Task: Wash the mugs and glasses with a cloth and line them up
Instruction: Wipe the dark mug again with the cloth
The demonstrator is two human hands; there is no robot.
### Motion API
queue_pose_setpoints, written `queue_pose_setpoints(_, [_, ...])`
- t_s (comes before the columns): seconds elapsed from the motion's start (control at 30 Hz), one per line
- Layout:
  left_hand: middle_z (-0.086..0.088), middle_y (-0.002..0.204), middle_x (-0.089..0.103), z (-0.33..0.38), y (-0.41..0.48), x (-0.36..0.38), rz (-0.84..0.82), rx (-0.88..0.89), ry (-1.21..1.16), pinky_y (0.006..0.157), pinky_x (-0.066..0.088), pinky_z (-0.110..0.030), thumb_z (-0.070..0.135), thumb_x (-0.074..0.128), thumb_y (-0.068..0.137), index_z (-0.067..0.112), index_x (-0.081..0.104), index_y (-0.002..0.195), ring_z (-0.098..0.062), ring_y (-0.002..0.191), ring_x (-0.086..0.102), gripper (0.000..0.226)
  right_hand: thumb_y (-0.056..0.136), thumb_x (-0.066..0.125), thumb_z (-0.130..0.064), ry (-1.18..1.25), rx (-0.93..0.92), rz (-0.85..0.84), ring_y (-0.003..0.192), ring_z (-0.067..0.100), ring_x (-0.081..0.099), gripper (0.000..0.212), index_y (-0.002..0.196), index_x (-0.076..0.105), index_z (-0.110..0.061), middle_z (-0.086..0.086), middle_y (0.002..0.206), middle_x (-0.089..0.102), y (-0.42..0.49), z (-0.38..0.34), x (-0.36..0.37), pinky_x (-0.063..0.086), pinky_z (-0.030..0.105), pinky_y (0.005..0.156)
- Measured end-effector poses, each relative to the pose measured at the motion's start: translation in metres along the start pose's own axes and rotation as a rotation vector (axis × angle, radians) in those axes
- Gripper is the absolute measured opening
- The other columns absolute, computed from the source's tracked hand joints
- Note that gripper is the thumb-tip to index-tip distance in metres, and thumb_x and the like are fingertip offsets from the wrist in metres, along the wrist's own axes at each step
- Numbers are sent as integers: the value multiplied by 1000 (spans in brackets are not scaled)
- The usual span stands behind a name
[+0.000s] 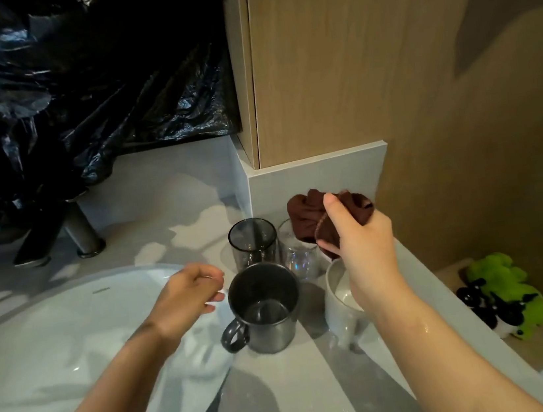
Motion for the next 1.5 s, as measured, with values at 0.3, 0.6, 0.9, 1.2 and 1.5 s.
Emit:
queue_pose_setpoints(0.3, [-8, 87, 68, -22, -54, 19, -126, 21, -34, 80, 47, -24, 23, 43, 101, 8, 66, 81, -17, 85, 61, 34, 89, 62, -32, -174, -76, 118, 73, 1, 55, 23, 69, 52, -35, -19, 73, 58, -63, 27, 2, 39, 8, 61])
queue_pose_setpoints(0.6, [-8, 69, 49, -22, -60, 35, -73, 38, -200, 73, 41, -30, 4, 36, 98, 6, 45, 66, -19, 69, 45, 33, 88, 64, -28, -216, -135, 156, 80, 7, 59, 19, 69, 61, -30, -10, 76, 65, -83, 38, 5, 49, 27, 80])
queue_pose_setpoints(0.9, [-4, 58, 39, -26, -69, -21, 20, 34, -355, 64, 46, -28, 11, 34, 101, 9, 36, 62, -18, 61, 43, 39, 86, 64, -31, -151, -184, 105, 85, 5, 62, 11, 76, 60, -35, -15, 80, 67, -104, 36, 32, 50, 16, 77])
queue_pose_setpoints(1.2, [-9, 64, 37, -79, -82, -129, 191, 11, -298, 70, 54, -35, 15, 37, 101, 7, 39, 64, -20, 64, 42, 38, 88, 65, -22, -192, -54, -188, 82, 20, 65, 17, 71, 62, -24, 3, 82, 69, -131, 101, 123, 50, 27, 79])
queue_pose_setpoints(1.5, [-5, 69, 59, -126, -87, -187, 252, 47, 159, 75, 54, -39, 20, 48, 99, 14, 54, 74, -23, 64, 67, 25, 90, 63, -26, -446, 77, -322, 81, 15, 63, 11, 81, 63, -20, -8, 76, 65, -150, 168, 173, 53, 30, 76])
Point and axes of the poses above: each hand's wrist, its own y-axis towards the middle knuckle, its own x-axis out of the palm, z = x × y, the point moved 4 cm from there along y, towards the middle knuckle
